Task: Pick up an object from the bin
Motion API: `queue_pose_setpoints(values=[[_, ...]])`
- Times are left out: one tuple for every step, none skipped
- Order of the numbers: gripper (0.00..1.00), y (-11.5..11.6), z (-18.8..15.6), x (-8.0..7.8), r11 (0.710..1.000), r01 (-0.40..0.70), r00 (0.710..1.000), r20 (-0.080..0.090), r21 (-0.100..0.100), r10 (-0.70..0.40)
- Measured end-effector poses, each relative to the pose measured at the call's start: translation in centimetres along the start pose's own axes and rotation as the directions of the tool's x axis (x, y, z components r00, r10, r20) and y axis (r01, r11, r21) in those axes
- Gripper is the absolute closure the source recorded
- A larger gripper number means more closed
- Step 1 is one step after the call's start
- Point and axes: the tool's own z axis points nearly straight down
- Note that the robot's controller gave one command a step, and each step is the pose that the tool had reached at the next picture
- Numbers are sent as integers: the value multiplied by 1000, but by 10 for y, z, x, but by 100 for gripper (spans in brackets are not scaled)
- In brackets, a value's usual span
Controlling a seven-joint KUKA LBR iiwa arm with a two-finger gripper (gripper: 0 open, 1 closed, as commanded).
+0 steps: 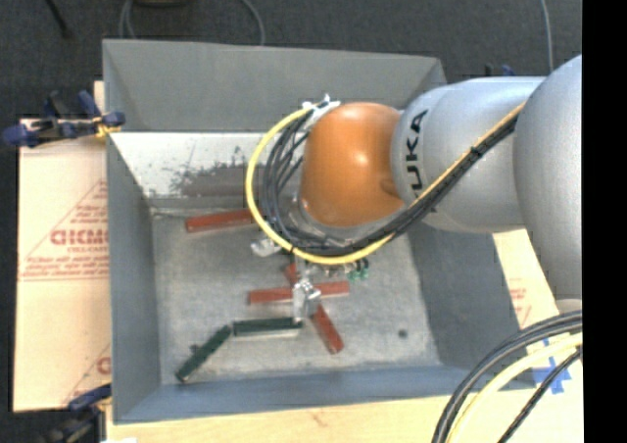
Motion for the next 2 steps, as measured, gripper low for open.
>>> queue_pose_setpoints(values=[[0, 3, 5, 14, 999, 42, 999, -3, -1, -42], [0, 10, 13, 23, 993, 119, 993, -6, -3, -120]])
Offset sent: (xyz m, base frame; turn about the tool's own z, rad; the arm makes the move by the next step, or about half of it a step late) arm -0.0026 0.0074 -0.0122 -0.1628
